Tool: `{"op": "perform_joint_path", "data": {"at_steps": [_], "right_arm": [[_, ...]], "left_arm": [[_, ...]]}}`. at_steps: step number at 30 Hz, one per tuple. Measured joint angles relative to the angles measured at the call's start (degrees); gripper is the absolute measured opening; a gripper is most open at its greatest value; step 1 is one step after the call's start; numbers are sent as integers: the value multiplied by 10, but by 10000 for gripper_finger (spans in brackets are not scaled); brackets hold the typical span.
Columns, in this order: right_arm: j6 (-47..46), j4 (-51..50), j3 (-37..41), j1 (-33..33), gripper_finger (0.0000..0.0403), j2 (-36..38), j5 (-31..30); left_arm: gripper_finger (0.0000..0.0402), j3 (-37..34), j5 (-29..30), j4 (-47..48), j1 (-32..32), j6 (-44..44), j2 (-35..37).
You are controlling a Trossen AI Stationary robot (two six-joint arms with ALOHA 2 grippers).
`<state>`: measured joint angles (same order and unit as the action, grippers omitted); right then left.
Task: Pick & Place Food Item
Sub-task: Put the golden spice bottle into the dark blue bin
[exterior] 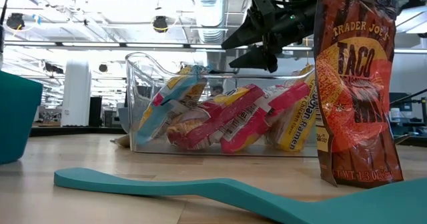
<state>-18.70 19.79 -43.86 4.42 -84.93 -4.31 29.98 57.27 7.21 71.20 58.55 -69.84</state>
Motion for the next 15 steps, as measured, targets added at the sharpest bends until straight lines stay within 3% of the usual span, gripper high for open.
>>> {"op": "perform_joint_path", "data": {"at_steps": [7,12,15], "right_arm": [[0,0,0,0,301,0,0],[0,0,0,0,301,0,0],[0,0,0,0,301,0,0]], "left_arm": [[271,0,-16,-20,0,-37,-13],[288,1,-4,-25,0,-37,-54],[277,1,0,-43,0,-36,-75]]}}
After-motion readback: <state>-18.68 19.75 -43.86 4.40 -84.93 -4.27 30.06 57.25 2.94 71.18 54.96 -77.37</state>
